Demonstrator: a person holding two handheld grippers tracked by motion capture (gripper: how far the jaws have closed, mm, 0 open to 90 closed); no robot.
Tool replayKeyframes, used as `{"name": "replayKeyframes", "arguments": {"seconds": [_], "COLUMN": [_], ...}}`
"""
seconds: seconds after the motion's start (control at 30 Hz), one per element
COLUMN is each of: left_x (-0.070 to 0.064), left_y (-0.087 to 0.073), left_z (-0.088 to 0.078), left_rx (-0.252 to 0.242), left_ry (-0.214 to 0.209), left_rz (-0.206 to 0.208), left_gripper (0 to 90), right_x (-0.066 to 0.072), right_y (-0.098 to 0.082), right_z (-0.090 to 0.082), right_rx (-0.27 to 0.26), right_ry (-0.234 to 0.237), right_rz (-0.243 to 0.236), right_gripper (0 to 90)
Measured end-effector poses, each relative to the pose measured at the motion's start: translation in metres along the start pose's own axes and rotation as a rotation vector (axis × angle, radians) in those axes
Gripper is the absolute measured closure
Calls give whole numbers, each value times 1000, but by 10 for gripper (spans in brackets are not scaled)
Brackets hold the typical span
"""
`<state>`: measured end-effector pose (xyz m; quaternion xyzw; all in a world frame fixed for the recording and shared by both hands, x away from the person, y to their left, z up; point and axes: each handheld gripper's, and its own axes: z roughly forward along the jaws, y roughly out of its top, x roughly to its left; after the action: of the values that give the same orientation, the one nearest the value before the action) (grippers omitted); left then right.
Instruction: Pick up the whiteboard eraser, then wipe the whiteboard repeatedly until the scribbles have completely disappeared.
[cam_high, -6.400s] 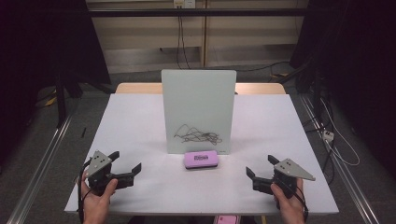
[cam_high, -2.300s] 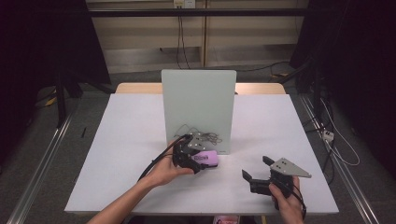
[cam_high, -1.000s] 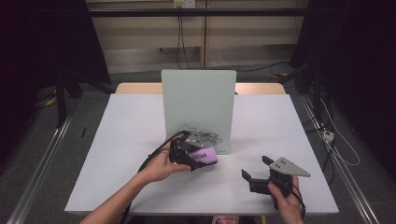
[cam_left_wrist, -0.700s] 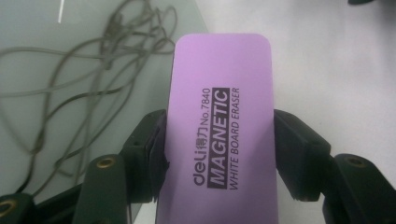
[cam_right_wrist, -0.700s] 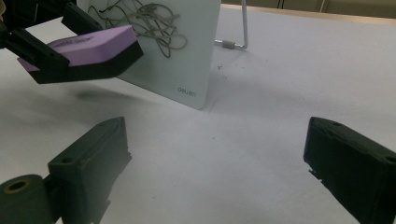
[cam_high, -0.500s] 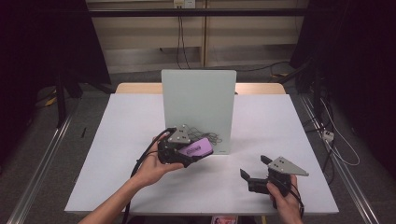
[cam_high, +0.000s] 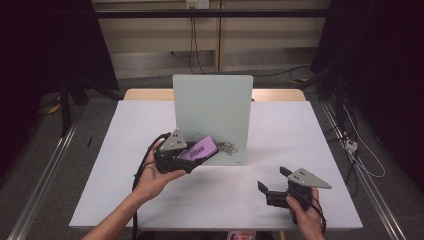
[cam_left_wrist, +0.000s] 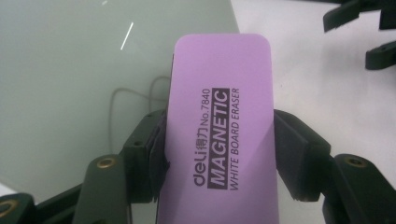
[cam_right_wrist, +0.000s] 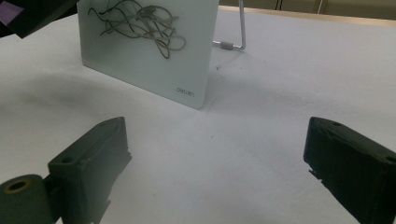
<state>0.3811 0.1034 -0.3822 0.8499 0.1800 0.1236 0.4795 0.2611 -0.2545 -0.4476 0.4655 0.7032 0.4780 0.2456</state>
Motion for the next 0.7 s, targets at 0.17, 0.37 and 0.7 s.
{"name": "replayKeyframes", "arguments": {"seconds": [0.17,0.37,0.7], "left_x": [6,7,2], "left_y": [1,1,5], "left_z": [-6,-10,-14], "left_rx": [-41,-64,-125], "left_ry": [25,50,75], "left_rz": [-26,-22,-17], "left_gripper": [401,402,402], "right_x": [0,1,-1], "right_y": [0,0,-2], "right_z": [1,0,-5], "right_rx": [5,5,-5], "right_ry": [-3,-3,-3], "right_rz": [3,-2,3], "right_gripper": [64,64,64]}}
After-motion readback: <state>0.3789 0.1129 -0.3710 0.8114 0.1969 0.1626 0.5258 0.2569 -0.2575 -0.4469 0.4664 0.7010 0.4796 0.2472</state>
